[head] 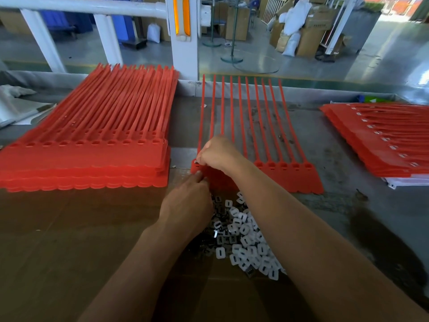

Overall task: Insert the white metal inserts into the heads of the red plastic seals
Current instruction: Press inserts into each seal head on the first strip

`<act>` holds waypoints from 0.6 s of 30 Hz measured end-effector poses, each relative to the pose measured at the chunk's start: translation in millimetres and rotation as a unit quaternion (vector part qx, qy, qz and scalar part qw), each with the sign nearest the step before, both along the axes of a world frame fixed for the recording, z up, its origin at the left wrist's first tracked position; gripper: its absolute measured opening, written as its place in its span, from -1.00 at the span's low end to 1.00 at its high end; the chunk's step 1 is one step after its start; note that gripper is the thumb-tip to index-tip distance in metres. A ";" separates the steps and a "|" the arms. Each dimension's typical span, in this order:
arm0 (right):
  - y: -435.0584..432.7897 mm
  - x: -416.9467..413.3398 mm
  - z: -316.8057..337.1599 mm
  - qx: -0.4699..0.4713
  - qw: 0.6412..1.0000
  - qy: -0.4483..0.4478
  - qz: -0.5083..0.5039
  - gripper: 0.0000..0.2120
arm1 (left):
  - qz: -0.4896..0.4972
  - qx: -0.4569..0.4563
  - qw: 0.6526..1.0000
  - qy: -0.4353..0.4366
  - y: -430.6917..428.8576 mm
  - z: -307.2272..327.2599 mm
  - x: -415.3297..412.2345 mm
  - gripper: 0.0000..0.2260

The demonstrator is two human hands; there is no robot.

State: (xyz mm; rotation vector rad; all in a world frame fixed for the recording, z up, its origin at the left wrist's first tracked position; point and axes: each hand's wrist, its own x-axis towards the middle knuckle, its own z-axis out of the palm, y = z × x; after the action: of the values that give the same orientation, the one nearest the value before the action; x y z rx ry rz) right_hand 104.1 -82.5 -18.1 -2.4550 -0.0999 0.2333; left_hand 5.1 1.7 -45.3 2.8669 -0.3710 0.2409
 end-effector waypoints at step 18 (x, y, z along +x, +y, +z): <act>-17.8 -14.3 13.0 0.128 0.992 0.007 0.005 -0.87 | 0.007 0.000 1.000 0.008 -0.2 2.9 -0.5 -0.76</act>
State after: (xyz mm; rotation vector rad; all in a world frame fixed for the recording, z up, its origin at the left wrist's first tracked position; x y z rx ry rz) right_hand 89.8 -100.3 -5.1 -2.1986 -0.1280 0.2264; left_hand 4.6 1.5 -42.4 2.8706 -0.3482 0.2195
